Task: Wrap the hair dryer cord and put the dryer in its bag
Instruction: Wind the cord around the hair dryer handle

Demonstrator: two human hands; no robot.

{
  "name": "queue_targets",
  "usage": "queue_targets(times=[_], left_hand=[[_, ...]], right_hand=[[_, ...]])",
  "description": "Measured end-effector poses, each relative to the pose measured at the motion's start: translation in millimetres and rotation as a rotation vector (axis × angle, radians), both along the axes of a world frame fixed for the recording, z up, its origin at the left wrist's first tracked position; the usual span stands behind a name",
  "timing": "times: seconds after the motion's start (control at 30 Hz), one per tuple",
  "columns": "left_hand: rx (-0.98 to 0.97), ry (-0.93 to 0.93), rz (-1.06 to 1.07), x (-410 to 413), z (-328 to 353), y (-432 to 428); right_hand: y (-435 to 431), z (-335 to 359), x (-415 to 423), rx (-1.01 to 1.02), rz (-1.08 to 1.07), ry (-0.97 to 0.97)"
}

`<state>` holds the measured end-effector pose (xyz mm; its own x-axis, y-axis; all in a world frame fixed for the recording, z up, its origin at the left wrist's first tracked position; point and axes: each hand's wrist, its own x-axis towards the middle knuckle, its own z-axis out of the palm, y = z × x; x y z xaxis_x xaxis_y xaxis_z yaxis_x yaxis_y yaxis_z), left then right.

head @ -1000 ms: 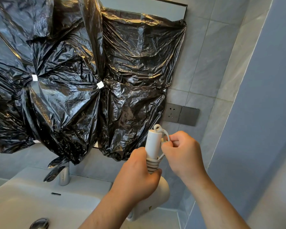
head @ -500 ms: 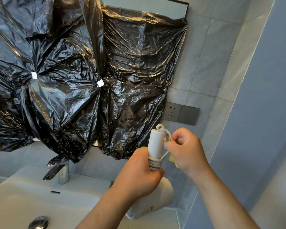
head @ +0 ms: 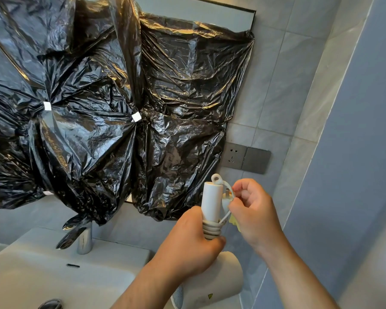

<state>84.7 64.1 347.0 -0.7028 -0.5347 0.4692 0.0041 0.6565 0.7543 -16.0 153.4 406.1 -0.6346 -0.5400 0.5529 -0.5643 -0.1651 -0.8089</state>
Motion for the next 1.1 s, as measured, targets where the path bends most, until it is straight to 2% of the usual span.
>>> queue_targets(times=[0.23, 0.37, 0.57, 0.93, 1.1], left_hand=[[-0.029, 0.003, 0.046, -1, -2, -2], [-0.080, -0.025, 0.068, -1, -3, -3], [-0.089, -0.044, 0.089, 0, -4, -4], [-0.095, -0.118, 0.116, -3, -6, 0], [-0.106, -0.100, 0.091, -5, -10, -2]], right_hand=[[3, 4, -2, 0.142, -0.043, 0.151], [6, 9, -4, 0.155, -0.026, 0.102], [9, 14, -4, 0.198, -0.055, 0.160], [7, 14, -5, 0.197, -0.073, 0.096], [6, 9, 0, 0.111, -0.015, -0.006]])
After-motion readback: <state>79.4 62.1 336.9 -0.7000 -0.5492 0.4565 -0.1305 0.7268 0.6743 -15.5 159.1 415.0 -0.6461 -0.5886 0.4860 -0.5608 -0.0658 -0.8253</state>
